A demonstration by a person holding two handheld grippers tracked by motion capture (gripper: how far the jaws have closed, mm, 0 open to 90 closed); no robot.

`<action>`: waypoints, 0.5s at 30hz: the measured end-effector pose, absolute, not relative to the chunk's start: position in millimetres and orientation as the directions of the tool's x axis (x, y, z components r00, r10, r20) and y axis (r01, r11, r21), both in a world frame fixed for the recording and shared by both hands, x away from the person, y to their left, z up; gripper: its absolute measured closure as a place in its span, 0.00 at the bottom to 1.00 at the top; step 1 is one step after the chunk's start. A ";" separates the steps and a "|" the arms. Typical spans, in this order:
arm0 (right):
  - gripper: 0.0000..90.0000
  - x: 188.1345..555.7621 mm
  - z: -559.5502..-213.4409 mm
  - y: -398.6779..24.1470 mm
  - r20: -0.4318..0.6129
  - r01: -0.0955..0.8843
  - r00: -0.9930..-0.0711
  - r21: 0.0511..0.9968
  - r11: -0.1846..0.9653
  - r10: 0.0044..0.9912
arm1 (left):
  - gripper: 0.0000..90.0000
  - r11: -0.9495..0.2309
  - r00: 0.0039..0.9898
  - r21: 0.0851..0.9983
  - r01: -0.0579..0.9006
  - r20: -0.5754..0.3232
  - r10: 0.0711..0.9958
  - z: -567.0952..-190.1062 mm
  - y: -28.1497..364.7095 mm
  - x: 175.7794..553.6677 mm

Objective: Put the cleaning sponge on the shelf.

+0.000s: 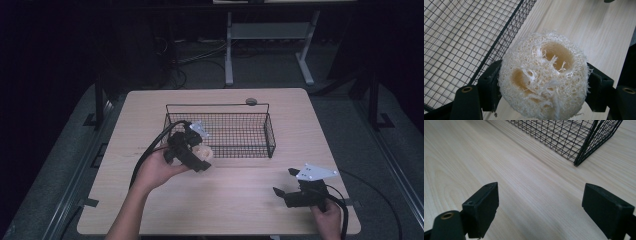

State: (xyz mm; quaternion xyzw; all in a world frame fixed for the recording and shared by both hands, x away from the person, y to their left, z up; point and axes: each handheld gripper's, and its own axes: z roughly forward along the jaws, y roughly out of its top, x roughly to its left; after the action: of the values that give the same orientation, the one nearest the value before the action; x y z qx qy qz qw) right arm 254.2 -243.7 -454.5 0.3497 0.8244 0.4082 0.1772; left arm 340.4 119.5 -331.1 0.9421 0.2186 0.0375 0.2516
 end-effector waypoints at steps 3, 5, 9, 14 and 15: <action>0.15 254.2 -454.6 -243.6 -0.004 0.432 -0.693 0.798 0.421 0.721 | 0.30 -0.772 0.898 0.493 0.400 -0.041 0.439 -327.3 120.4 342.6; 0.15 254.3 -454.6 -243.8 -0.009 0.430 -0.693 0.797 0.424 0.721 | 0.30 -0.774 0.899 0.493 0.397 -0.041 0.435 -325.7 120.6 343.8; 0.15 254.0 -454.5 -243.6 -0.001 0.435 -0.693 0.797 0.419 0.721 | 0.30 -0.777 0.899 0.491 0.394 -0.030 0.437 -317.7 119.2 348.2; 0.15 254.2 -454.5 -244.0 -0.008 0.430 -0.695 0.797 0.424 0.719 | 0.30 -0.778 0.898 0.488 0.395 -0.026 0.439 -312.1 118.1 353.9; 0.15 254.2 -454.5 -244.0 -0.008 0.430 -0.695 0.797 0.424 0.719 | 0.30 -0.778 0.898 0.488 0.395 -0.026 0.439 -312.1 118.1 353.9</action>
State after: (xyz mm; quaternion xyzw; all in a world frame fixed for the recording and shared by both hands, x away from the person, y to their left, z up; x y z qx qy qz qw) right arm 254.2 -244.0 -454.5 0.3482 0.8251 0.4082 0.1774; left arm 353.9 118.1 -312.1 0.9419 0.2213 0.0445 0.2488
